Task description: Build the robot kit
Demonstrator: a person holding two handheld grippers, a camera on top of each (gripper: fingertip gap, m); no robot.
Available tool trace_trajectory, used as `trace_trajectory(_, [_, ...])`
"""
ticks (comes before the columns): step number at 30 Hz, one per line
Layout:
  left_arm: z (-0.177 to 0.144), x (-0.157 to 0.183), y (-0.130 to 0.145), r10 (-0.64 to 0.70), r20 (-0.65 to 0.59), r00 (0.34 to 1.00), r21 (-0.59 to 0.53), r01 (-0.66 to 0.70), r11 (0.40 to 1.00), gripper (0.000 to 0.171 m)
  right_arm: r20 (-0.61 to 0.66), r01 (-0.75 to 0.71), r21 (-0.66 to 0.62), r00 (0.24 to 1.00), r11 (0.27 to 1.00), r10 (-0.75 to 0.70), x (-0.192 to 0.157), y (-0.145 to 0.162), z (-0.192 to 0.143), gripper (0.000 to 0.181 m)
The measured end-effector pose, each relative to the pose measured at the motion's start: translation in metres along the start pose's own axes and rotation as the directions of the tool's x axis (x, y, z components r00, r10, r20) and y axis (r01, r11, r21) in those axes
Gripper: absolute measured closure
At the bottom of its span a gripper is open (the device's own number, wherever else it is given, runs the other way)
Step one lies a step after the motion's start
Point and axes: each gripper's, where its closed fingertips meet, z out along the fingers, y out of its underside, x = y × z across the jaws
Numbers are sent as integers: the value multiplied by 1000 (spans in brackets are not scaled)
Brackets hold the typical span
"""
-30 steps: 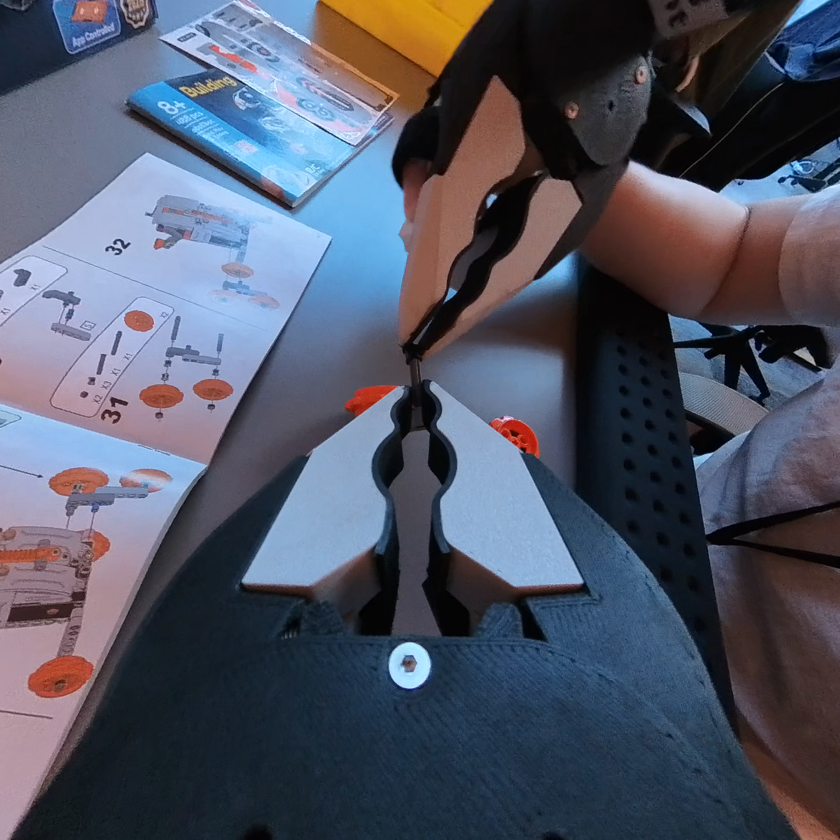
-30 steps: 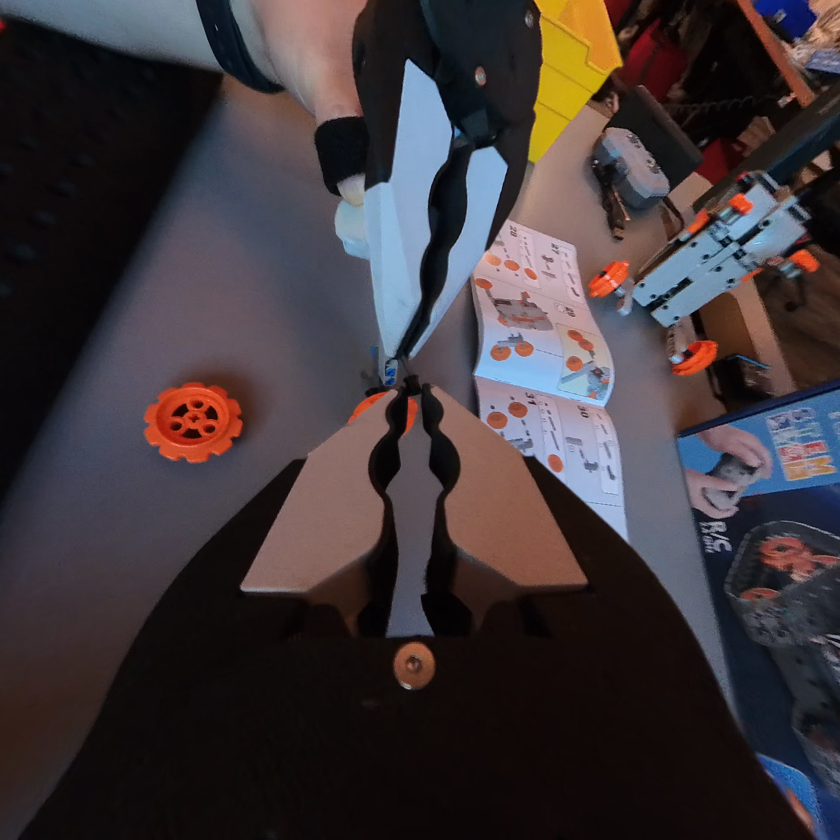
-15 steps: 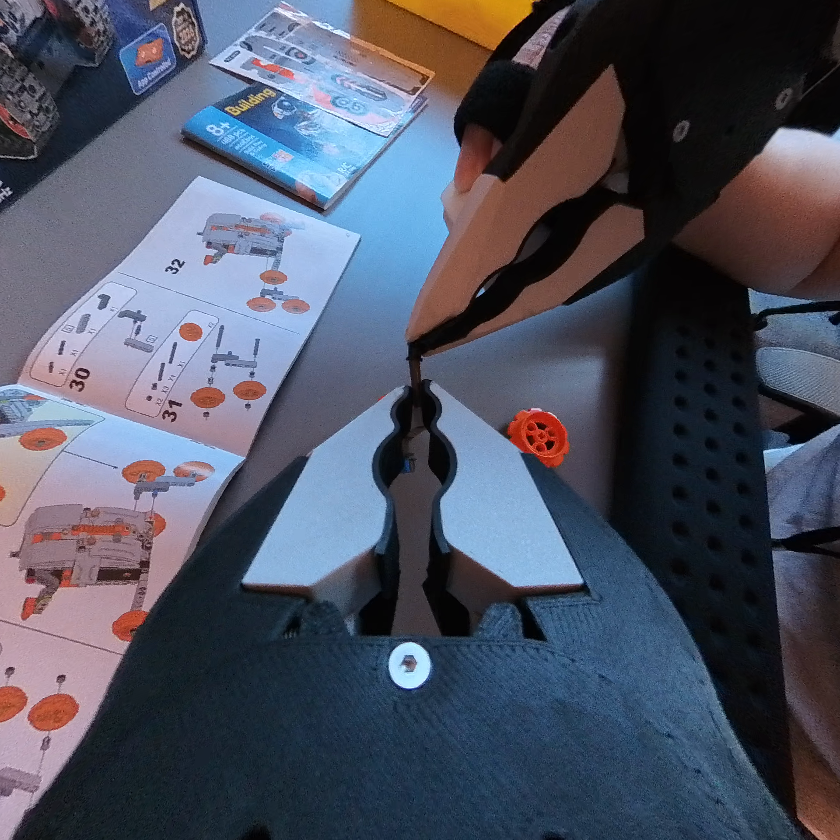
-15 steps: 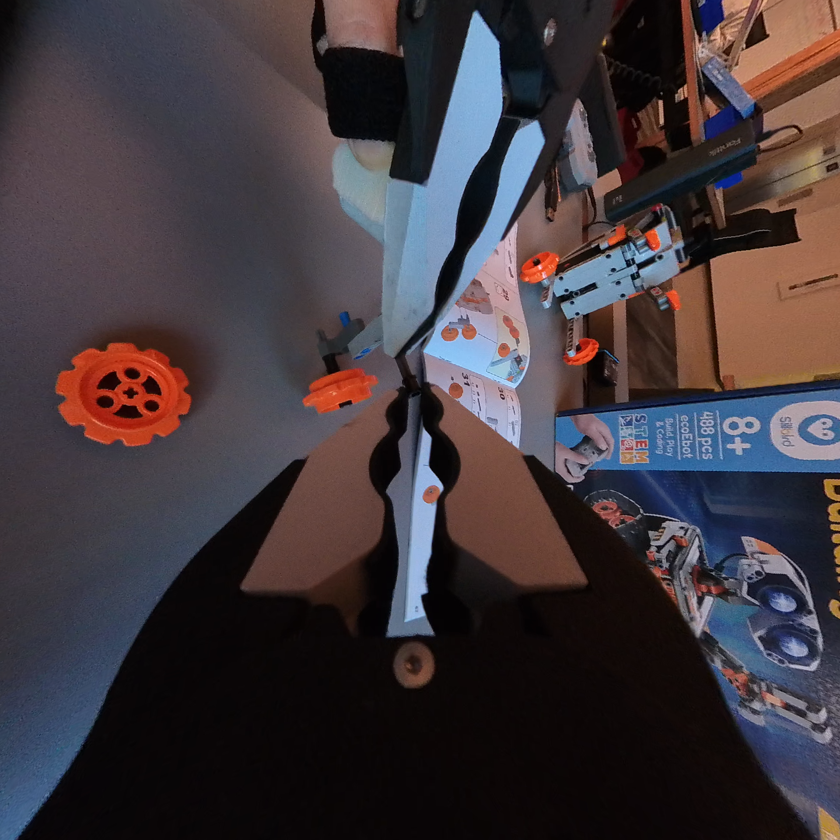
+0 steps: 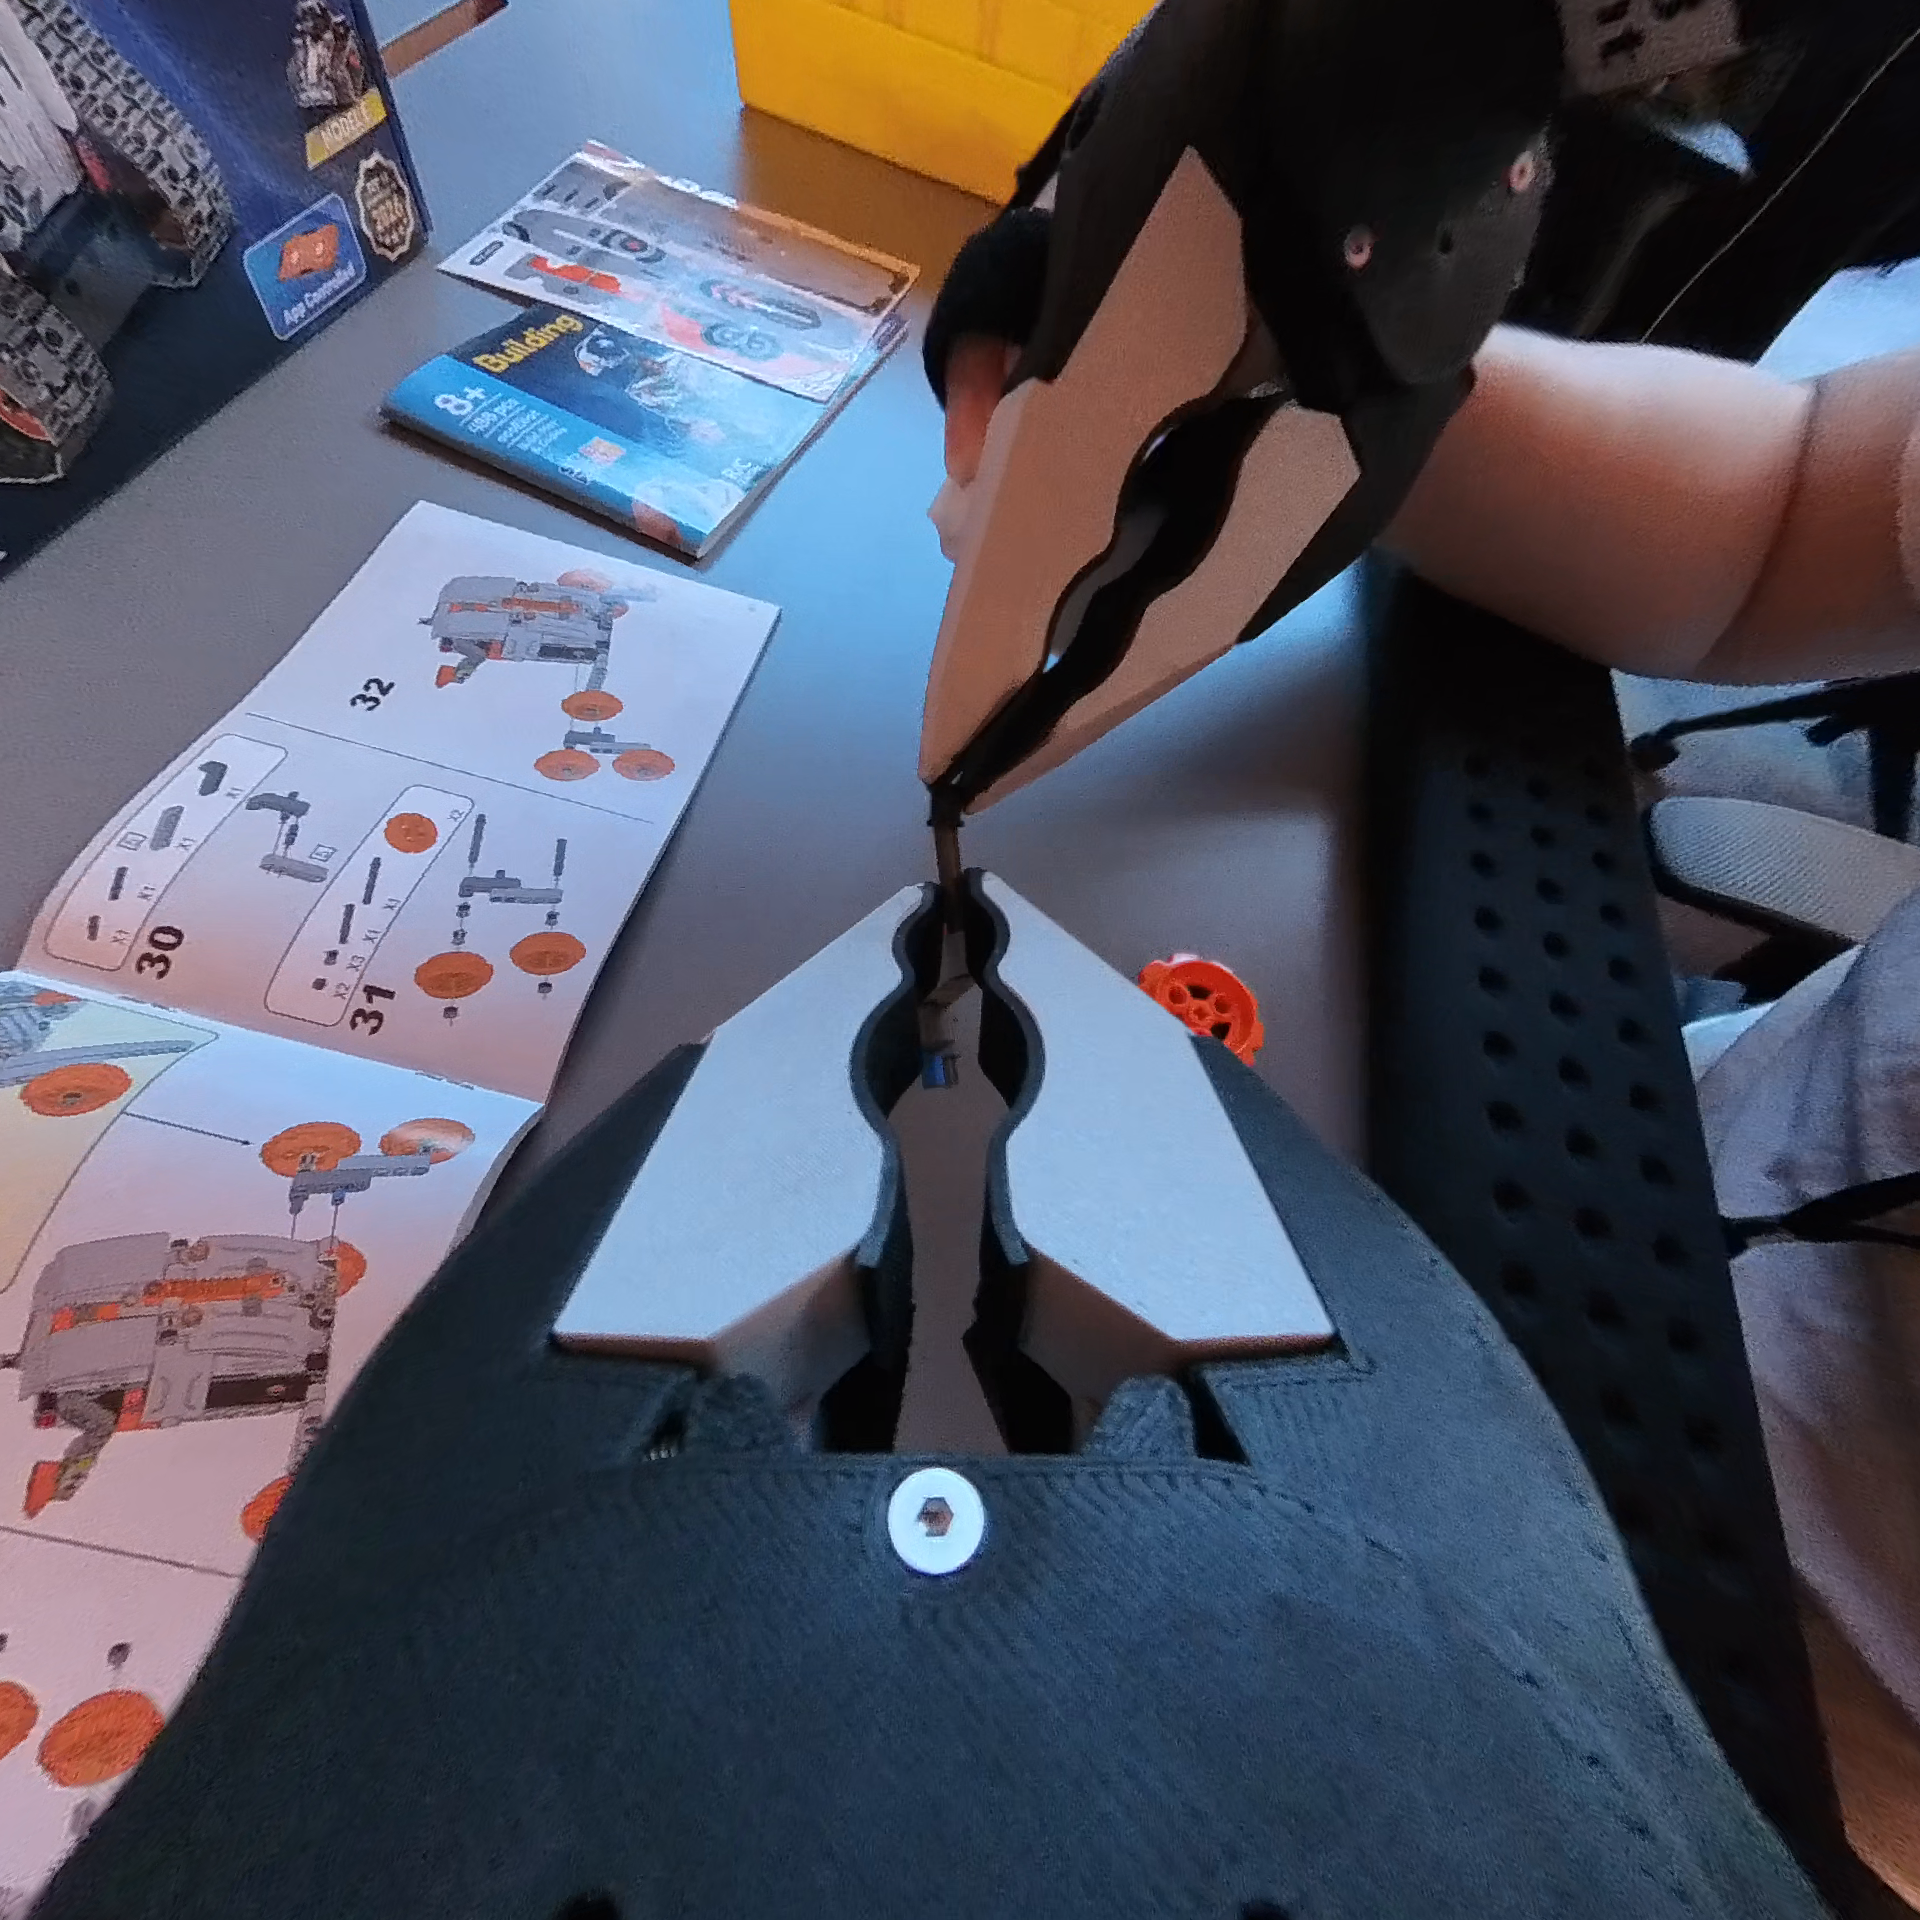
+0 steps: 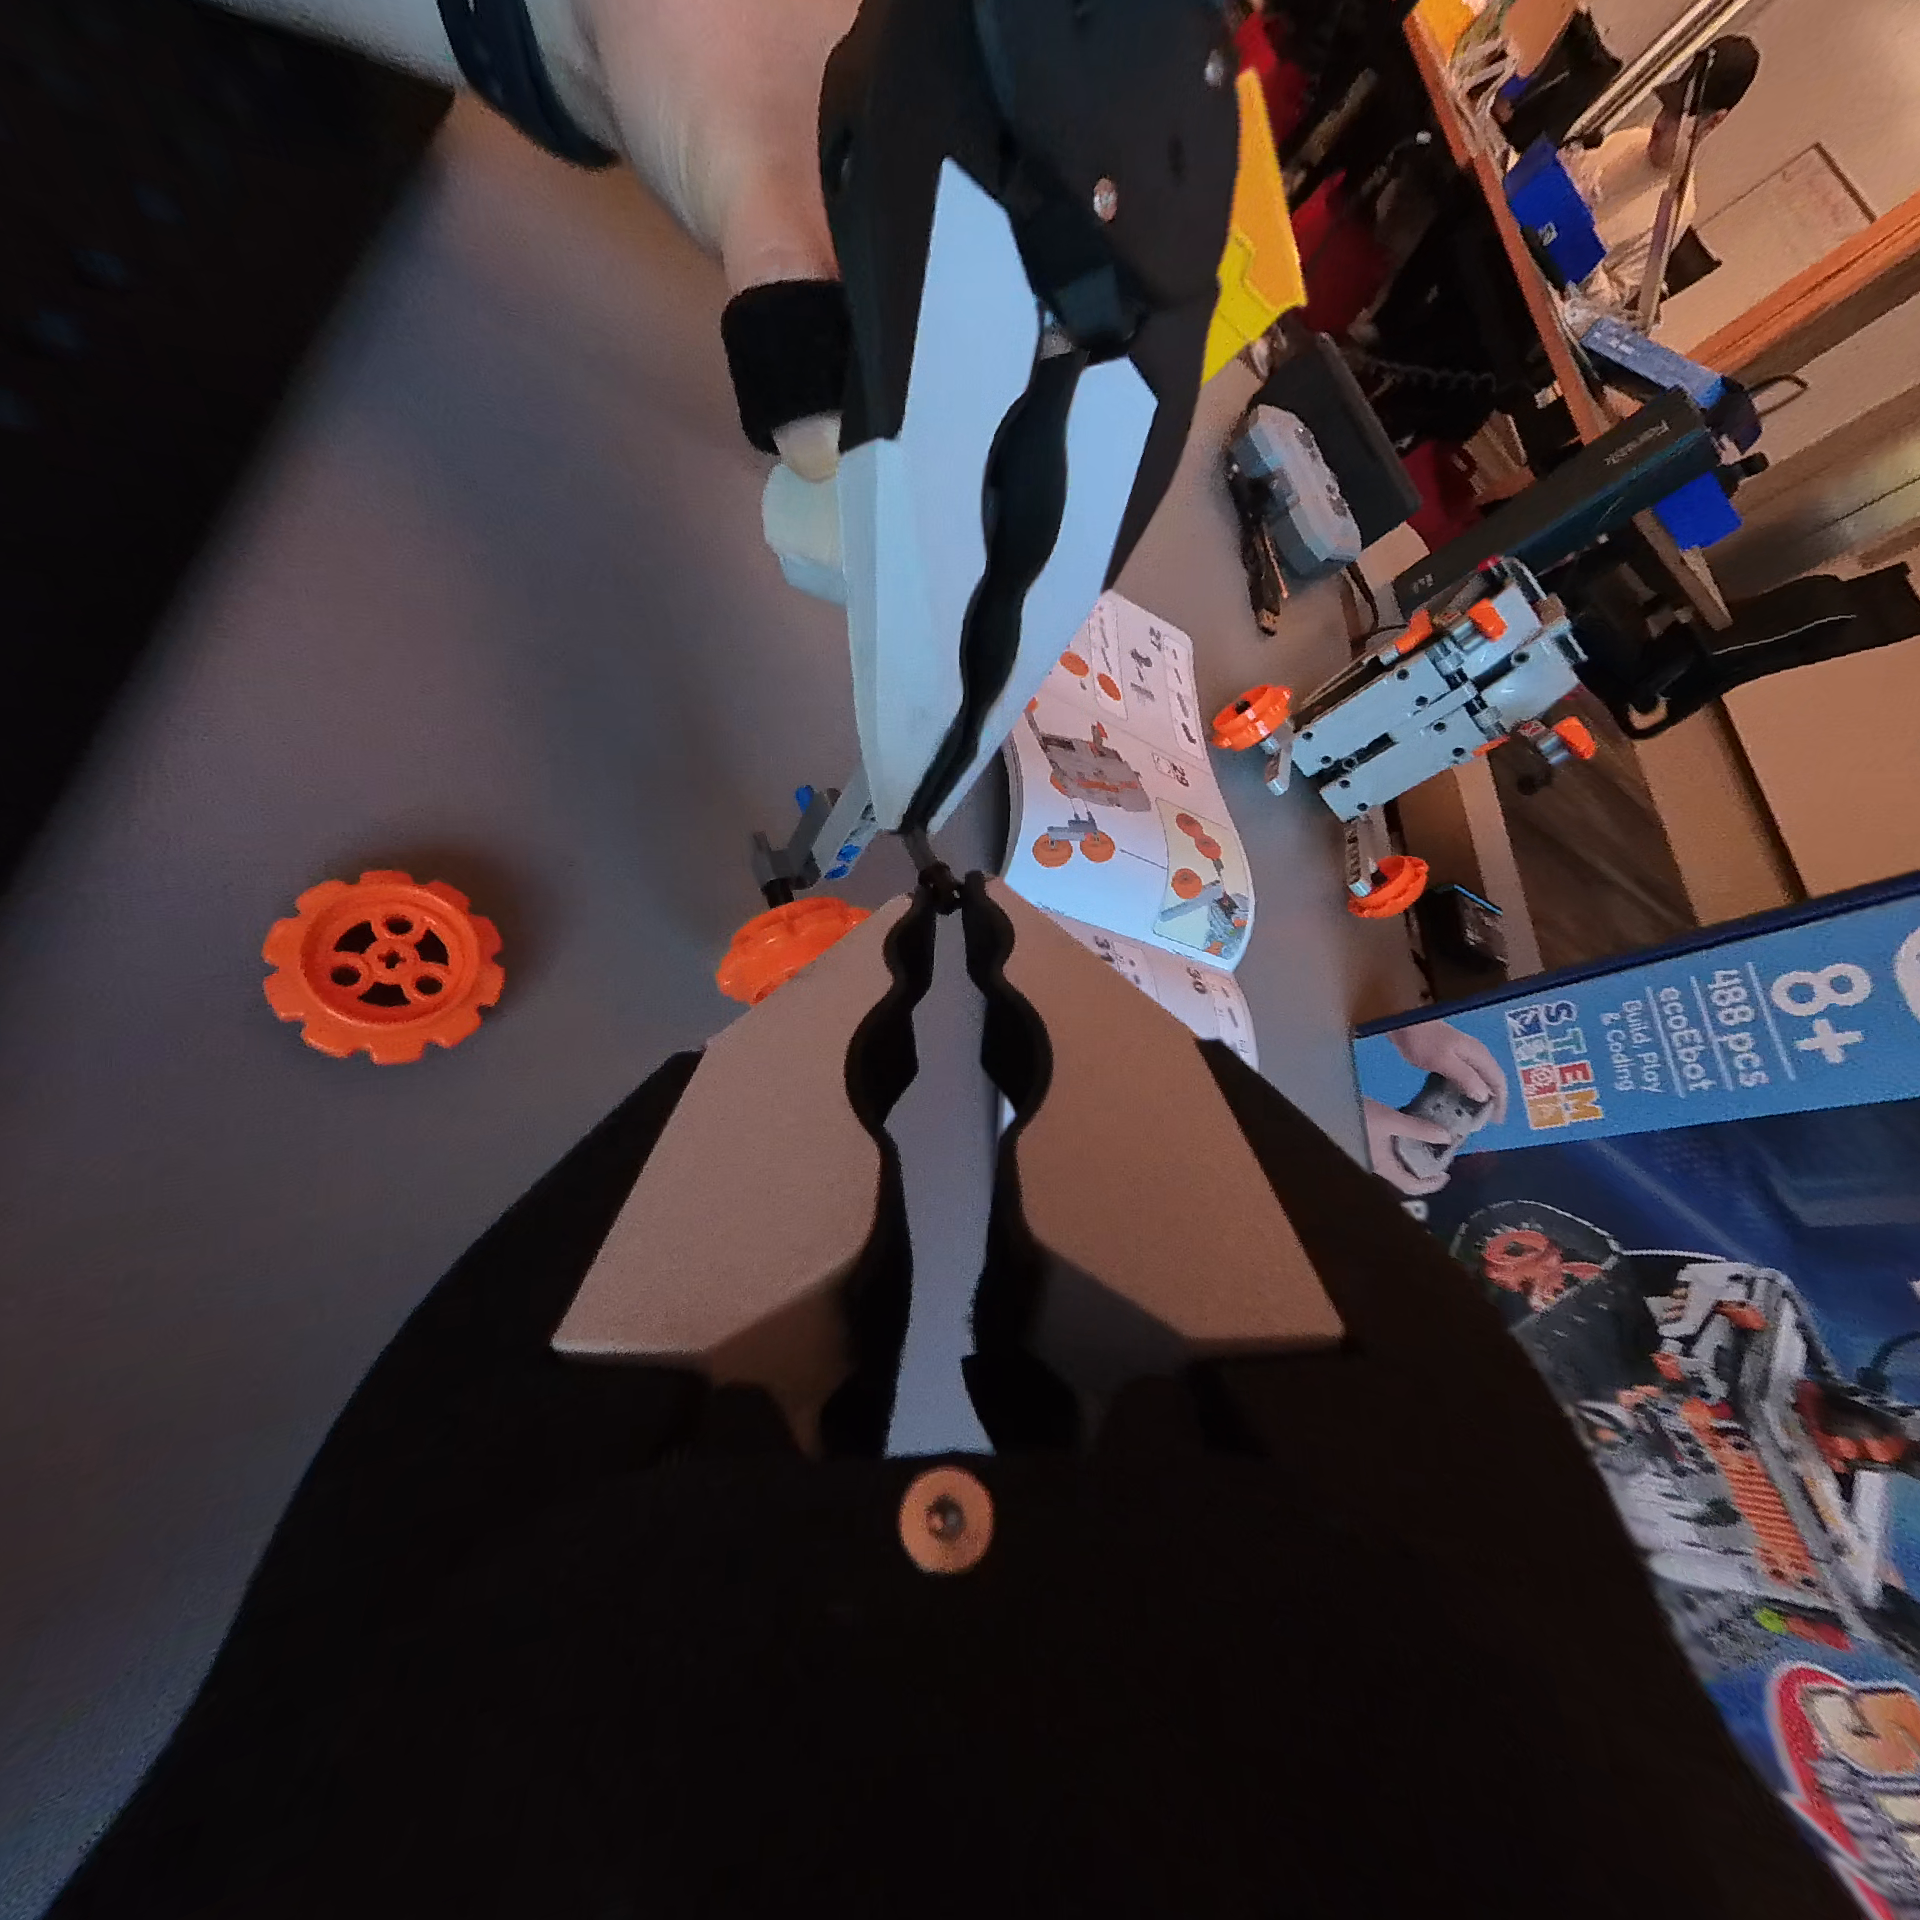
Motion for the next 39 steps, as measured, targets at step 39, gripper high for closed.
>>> trace_trajectory(39, [-8,0,-18,-153,-128,980,144,171,975,171,70,-264,192,964,945,255,14,-6,-6,178])
